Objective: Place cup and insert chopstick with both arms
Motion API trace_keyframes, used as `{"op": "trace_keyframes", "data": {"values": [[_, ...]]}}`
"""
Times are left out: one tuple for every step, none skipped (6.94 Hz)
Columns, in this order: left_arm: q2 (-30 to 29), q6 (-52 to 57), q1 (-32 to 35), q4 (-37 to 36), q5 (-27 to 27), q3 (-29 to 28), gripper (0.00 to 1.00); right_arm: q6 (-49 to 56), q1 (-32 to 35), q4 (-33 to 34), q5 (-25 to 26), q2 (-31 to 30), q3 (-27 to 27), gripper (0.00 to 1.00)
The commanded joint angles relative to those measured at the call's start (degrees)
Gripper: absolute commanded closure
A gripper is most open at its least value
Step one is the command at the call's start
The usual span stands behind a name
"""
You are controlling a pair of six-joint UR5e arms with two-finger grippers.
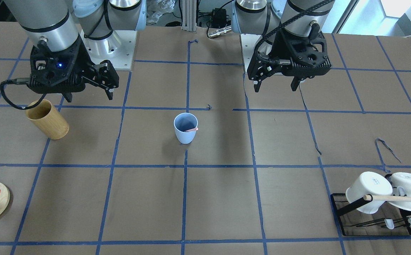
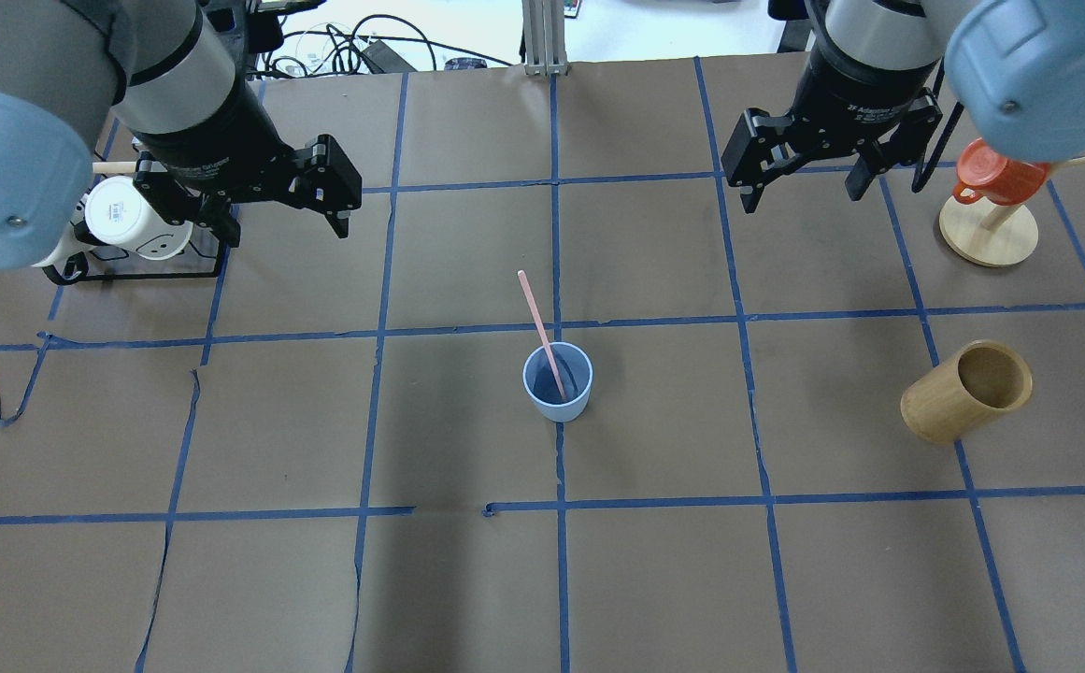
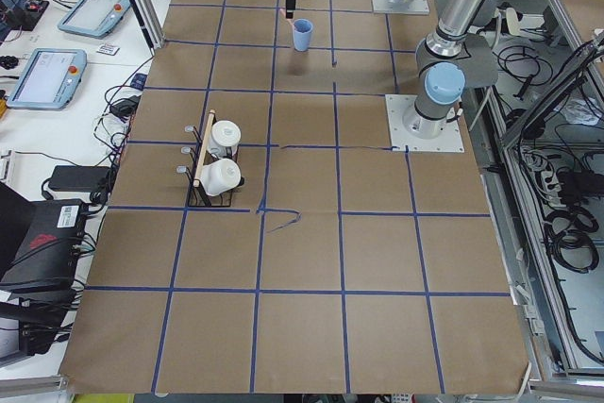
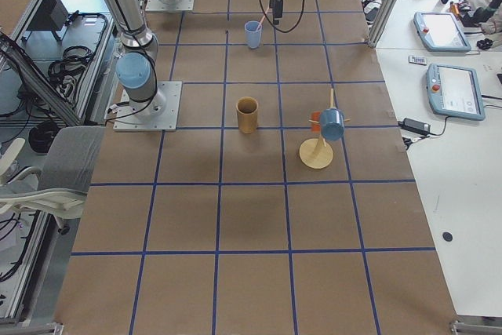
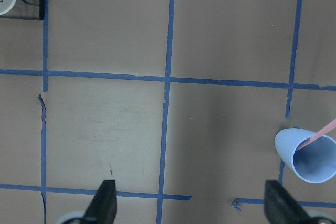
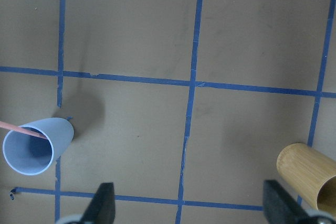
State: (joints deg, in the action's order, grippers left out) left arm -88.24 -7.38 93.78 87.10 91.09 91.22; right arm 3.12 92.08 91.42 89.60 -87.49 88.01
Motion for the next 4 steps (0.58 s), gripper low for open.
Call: {"op": "trace_keyframes", "data": {"values": [[0.0, 0.0, 0.0, 0.0, -0.04, 0.01, 0.0, 0.05, 0.03, 0.08, -0.12, -0.04, 0.05, 0.0], [0.0, 0.08, 0.0, 0.0, 0.05, -0.08, 0.0, 0.05, -0.06, -0.01, -0.04, 0.04, 0.05, 0.0], [0.0, 0.0, 0.0, 0.0, -0.04, -0.08, 0.0, 0.05, -0.4, 0.34, -0.21, 0.04, -0.04, 0.0], [0.0, 0.0, 0.0, 0.0, -0.04, -0.08, 0.0, 0.39, -0.41, 0.69, -0.3, -0.04, -0.04, 0.0]]}}
